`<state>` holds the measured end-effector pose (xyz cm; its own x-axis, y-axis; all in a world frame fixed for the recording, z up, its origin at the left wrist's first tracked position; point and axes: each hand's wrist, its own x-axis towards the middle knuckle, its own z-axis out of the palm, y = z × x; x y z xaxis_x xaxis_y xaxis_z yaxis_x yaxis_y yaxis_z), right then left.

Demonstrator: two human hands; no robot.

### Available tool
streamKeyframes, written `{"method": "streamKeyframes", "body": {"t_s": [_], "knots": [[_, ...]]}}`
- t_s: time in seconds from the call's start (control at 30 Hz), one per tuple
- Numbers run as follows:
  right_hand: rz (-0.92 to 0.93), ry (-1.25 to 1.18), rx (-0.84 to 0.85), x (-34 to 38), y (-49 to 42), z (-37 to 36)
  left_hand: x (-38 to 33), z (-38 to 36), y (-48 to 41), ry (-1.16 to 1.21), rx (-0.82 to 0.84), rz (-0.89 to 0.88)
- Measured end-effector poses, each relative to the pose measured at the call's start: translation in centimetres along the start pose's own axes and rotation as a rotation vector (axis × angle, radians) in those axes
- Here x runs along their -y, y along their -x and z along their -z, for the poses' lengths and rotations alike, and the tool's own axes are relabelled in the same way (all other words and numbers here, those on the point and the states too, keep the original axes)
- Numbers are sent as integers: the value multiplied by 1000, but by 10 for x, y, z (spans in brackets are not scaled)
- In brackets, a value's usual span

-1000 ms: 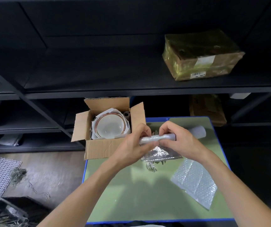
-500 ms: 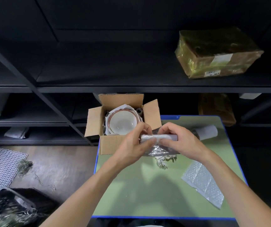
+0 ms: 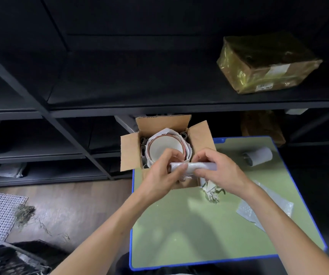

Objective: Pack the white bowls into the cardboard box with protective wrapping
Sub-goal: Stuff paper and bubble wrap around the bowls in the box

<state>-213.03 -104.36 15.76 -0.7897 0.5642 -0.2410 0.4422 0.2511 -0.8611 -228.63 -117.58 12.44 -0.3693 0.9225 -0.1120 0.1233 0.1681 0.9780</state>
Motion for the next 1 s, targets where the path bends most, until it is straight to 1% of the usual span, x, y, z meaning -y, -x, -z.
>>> {"method": "streamKeyframes", "body": {"t_s": [0.17, 0.27, 0.37, 0.47, 0.53, 0.67, 0.83, 0.93, 1.0], "knots": [[-25, -35, -6, 1, 7, -14, 6, 15, -5, -36, 83, -50], [-27, -15, -50, 3, 12, -16, 8, 14, -11, -62, 134, -45], [-81, 102, -131, 4, 13, -2, 10, 8, -23, -207, 82, -71], [-133, 320, -201, 6, 11, 18, 18, 3, -40, -447, -8, -174], [-117, 460, -206, 11, 7, 28, 26, -2, -52, -552, -8, -174], [31, 729, -163, 23, -8, 31, 35, -16, -67, -687, -9, -93], [158, 887, -42, 21, -34, 17, 40, -22, -75, -709, -49, -36], [154, 967, 51, 19, -43, 14, 49, -18, -72, -693, -126, -3], [156, 993, 104, 17, -47, 12, 51, -16, -69, -701, -152, -13]]}}
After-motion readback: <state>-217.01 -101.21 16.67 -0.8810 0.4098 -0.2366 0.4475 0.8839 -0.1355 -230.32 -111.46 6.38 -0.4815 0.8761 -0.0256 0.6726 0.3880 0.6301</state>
